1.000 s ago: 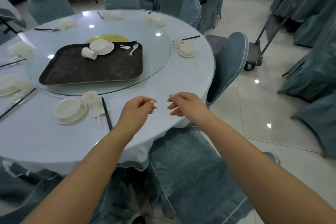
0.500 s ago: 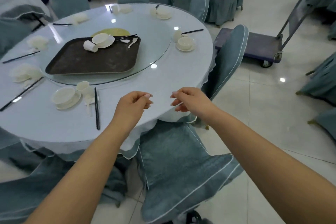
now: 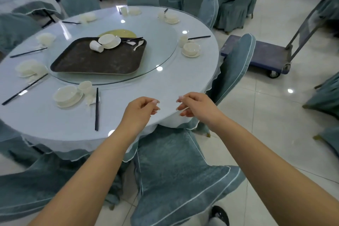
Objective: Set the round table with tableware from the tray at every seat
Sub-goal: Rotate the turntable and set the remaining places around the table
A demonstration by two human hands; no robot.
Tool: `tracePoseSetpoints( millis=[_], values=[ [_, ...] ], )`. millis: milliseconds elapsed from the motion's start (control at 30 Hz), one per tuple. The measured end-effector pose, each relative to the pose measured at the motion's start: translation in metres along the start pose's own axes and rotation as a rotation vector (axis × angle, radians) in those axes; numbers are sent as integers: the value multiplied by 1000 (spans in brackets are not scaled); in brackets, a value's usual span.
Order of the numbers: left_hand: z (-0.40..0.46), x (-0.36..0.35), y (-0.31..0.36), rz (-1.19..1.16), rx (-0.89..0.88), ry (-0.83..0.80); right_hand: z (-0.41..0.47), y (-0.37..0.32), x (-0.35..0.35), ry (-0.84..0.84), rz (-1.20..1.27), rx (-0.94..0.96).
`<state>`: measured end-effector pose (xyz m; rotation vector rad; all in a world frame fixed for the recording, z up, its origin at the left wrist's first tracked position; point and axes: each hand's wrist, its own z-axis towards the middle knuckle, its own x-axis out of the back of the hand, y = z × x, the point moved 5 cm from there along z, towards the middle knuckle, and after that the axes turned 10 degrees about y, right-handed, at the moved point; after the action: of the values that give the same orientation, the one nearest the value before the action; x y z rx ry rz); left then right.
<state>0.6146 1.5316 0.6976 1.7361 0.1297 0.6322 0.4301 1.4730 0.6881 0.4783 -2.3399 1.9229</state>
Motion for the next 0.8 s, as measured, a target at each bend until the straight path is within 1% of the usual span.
tracePoseSetpoints(
  millis=[233,367,567,800],
  values=[
    [6,-50,11,36,47,122,45,12,43,-123,-11,53],
    [5,-107,22,23,105,213,79,21,94,-211,-17,64],
    [-2,-193,24,-69,233,338,125,24,166,-277,-64,88],
    [4,-262,45,-98,269,355,162,43,236,-275,-61,69]
  ],
)
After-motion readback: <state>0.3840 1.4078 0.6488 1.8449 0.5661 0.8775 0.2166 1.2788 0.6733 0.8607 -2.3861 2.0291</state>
